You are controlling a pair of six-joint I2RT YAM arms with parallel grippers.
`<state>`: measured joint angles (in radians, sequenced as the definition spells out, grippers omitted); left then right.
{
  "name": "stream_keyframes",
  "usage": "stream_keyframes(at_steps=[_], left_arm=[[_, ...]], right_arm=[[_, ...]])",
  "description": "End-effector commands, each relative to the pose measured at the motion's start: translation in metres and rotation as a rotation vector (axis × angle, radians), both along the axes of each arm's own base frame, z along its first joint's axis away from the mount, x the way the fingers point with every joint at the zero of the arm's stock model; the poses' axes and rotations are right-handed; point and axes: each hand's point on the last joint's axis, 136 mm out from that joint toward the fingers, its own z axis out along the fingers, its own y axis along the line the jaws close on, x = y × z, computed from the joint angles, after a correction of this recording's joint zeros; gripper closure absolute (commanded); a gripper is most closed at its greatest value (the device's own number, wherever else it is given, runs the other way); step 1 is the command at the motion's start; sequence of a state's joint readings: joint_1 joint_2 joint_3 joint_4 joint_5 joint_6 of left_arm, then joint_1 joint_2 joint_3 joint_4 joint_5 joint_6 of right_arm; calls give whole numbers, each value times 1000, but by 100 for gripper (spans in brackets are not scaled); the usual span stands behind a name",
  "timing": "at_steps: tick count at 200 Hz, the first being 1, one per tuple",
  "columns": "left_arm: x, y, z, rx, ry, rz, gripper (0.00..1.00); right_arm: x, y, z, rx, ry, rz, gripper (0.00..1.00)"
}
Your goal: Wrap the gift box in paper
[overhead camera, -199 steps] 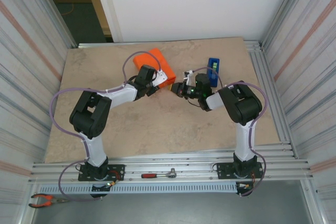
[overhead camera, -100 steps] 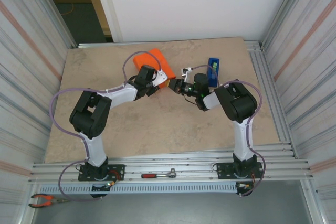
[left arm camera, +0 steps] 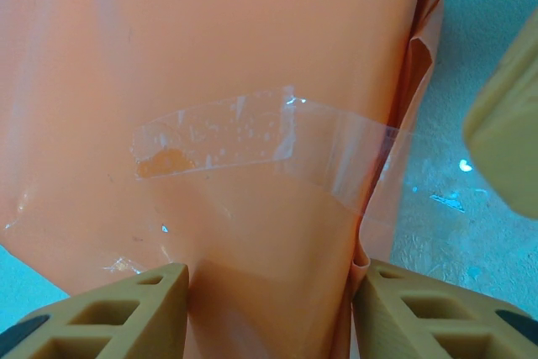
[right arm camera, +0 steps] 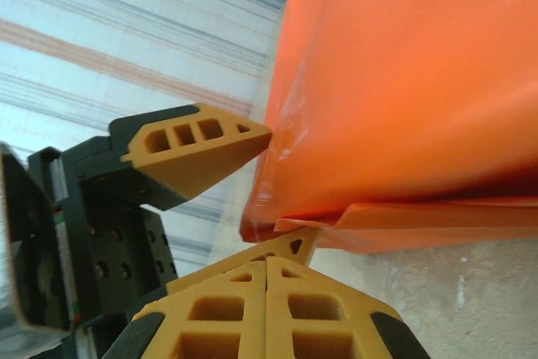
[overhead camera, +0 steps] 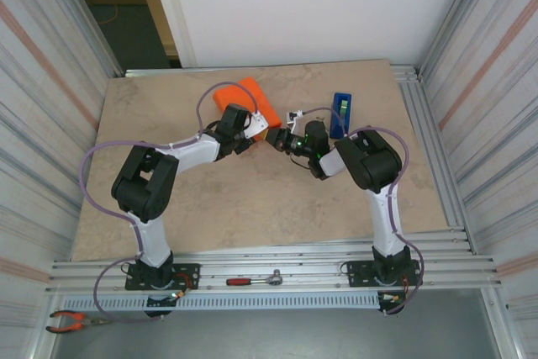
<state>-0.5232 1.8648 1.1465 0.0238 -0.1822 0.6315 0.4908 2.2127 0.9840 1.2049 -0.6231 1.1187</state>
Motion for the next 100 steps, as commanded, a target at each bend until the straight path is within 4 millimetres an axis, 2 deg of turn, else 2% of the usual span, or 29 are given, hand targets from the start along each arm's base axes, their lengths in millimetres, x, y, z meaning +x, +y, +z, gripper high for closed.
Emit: stream_keyframes(at_steps=[1, 100], left_arm=[[-26, 2, -47, 44, 168, -26, 49], [-26, 2, -47, 44, 165, -28, 49]], right_arm=[[10, 4, 7, 38, -27, -26, 100], [28, 9, -7, 68, 26, -55, 100]])
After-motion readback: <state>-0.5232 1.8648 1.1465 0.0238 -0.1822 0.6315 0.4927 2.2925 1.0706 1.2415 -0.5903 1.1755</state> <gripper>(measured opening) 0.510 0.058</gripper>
